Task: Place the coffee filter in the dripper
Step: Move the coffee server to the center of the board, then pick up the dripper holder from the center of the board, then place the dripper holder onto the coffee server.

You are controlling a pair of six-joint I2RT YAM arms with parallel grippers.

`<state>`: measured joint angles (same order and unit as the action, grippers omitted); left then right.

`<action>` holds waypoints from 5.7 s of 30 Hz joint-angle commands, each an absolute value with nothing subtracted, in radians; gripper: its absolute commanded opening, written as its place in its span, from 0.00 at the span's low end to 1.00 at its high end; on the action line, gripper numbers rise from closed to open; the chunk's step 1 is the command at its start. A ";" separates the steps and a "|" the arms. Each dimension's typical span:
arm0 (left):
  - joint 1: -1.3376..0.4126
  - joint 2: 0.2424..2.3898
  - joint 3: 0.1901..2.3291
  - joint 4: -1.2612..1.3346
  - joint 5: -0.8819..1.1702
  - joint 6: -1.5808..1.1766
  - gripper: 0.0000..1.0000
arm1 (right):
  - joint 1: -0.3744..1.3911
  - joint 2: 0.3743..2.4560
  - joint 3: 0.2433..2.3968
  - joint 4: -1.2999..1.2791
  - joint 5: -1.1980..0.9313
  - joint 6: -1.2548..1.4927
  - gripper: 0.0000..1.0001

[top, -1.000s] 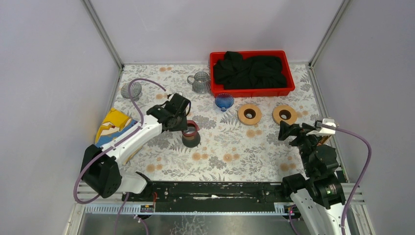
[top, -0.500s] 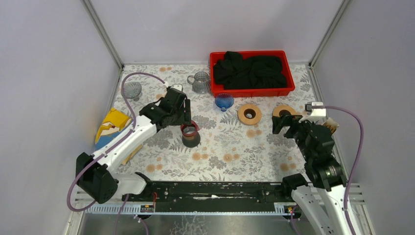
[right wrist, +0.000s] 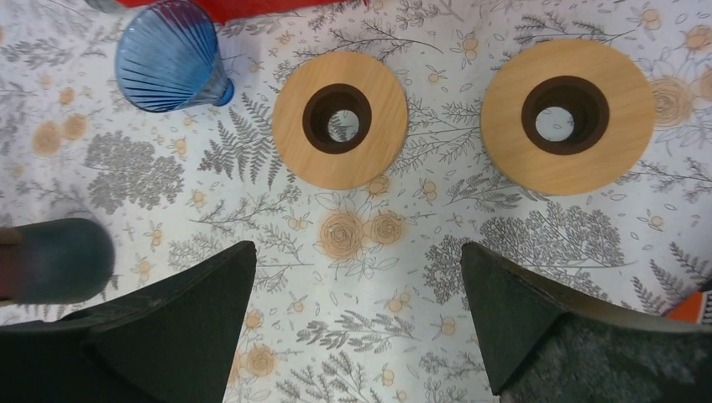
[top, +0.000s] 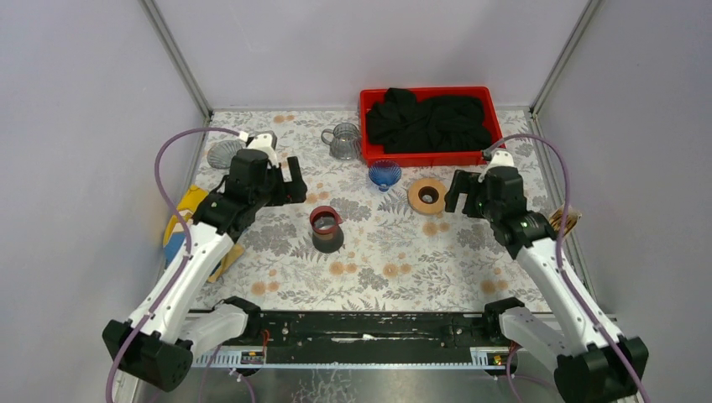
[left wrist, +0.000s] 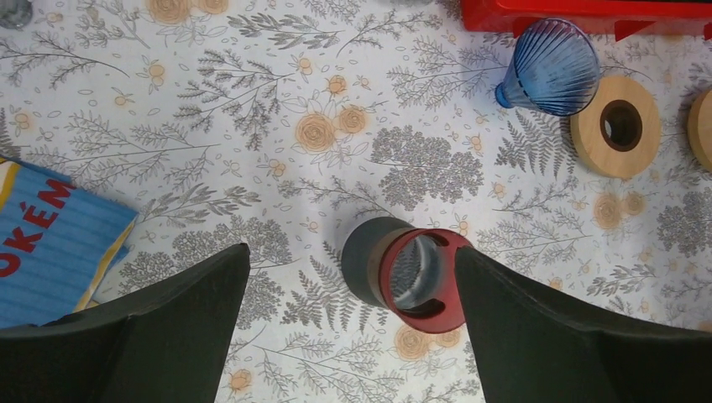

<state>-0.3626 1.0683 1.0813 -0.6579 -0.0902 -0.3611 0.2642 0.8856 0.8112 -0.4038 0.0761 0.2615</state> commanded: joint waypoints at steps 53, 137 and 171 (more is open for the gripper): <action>-0.220 0.937 0.889 -0.471 0.126 -0.284 1.00 | 0.061 1.756 0.894 0.086 -0.288 0.423 0.67; -0.110 1.000 0.814 -0.405 0.405 -0.449 1.00 | 0.474 1.415 1.179 -0.388 -0.144 0.331 0.31; -0.001 0.937 0.804 -0.460 0.447 -0.424 1.00 | 0.857 1.823 1.616 -0.451 -0.168 0.269 0.33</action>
